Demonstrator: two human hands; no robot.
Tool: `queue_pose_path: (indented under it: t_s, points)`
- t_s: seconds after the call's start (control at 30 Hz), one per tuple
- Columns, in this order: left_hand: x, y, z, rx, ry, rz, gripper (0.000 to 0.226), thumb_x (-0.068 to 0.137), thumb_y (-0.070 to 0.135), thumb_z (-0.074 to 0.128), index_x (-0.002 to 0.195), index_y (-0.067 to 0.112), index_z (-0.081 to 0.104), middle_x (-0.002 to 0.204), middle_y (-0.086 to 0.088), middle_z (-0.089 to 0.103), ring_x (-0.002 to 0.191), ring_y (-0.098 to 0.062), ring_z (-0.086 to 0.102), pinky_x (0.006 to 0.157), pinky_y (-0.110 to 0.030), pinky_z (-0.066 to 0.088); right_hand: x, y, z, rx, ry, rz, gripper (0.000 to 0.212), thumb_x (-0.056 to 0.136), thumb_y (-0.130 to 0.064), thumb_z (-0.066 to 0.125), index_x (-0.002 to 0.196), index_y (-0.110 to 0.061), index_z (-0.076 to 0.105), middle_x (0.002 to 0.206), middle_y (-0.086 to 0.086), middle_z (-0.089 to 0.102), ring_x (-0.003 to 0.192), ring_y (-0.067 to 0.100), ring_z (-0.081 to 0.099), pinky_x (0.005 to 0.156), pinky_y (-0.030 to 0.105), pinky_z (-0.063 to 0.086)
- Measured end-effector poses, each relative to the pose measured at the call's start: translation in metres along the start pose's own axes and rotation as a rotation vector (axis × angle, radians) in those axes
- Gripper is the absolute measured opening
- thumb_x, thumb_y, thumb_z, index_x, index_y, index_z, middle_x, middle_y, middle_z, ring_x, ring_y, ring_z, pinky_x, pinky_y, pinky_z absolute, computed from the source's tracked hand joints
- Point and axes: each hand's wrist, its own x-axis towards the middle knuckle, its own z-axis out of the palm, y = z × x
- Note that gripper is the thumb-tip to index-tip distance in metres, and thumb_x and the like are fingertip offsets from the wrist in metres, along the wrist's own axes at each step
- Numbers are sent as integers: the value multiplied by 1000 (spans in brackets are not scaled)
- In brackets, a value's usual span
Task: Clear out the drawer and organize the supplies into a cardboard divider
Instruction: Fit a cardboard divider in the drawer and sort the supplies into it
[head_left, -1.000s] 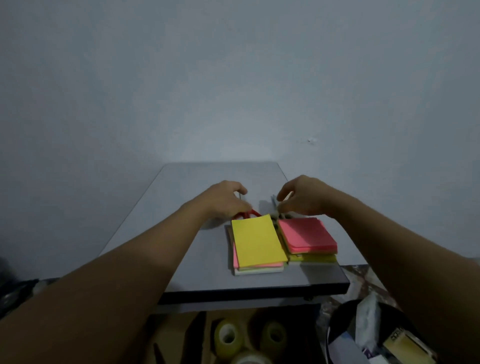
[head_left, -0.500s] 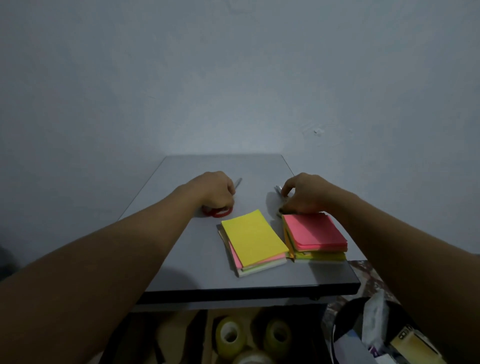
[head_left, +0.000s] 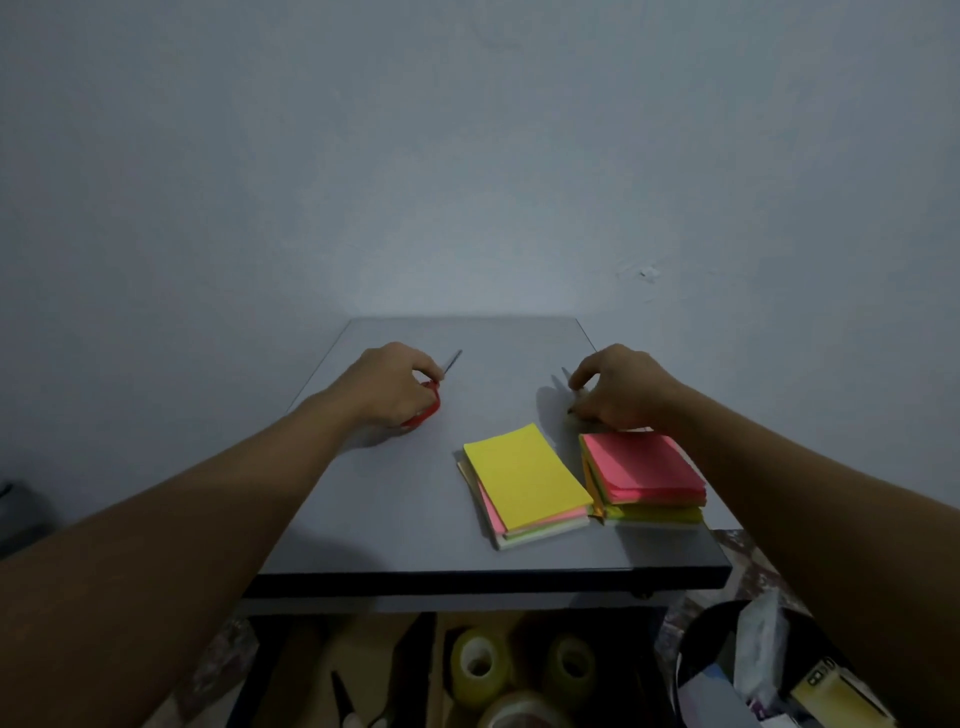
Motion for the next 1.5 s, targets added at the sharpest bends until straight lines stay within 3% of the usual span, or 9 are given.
queue_pose_path:
  t_s: [0.13,0.37,0.7,0.93,1.0,1.07,1.17,1.37,1.5]
  points:
    - [-30,-6,-28,-82,80,-9,32,86,18,66,115,28,72,115,-3,70,92,-16,59,75,-23,41,-7,-11,-17,158,24,-22,41,76,-19,84,114,-12,71,100,11,72,80,22,64,68,29,52]
    - [-107,-16,-68,-170,161,-12,37,90,18,66,125,30,66,123,0,65,105,-20,59,83,-32,50,-48,-43,-41,310,25,-99,24,81,-20,79,103,-17,71,87,10,75,61,18,65,50,23,45]
    - [-215,-30,-68,-246,185,-7,36,88,13,65,117,35,71,108,11,68,88,-7,63,76,-24,52,-140,-86,-25,438,4,-218,27,81,-15,75,107,-19,70,81,2,75,61,19,68,63,36,57]
    - [-272,-39,-26,-304,103,-40,40,86,2,62,111,32,73,86,23,64,69,11,59,61,-3,40,-182,-89,10,480,-65,-220,25,79,-15,74,104,-21,71,81,3,74,53,15,61,59,34,54]
    - [-287,-41,-13,-343,69,-67,41,85,1,62,106,35,73,80,13,66,63,2,60,58,-9,45,-191,-89,15,488,-61,-221,25,79,-14,74,104,-19,71,81,4,74,51,14,60,58,32,52]
    - [-299,-43,1,-384,16,-79,40,84,4,63,104,39,72,91,6,69,74,-5,64,66,-20,54,-200,-89,17,472,-50,-229,25,81,-13,73,105,-18,71,82,4,74,52,12,60,58,30,51]
    - [-309,-48,21,-307,-51,-76,34,86,14,64,108,40,70,110,11,62,93,-5,61,73,-12,47,-210,-90,18,492,-49,-237,24,83,-13,72,106,-18,70,80,2,73,52,12,62,55,27,52]
    - [-295,-51,55,-171,-163,-97,33,86,27,65,117,40,67,123,9,58,110,-12,56,96,-32,52,-216,-89,23,481,-61,-235,30,82,-20,75,111,-21,69,91,4,72,63,19,69,55,24,54]
    - [-270,-49,74,-97,-233,-99,39,87,26,65,125,33,64,131,2,59,114,-14,58,99,-34,51,-217,-88,30,476,-75,-215,29,81,-20,75,109,-23,70,91,2,72,59,8,64,51,16,45]
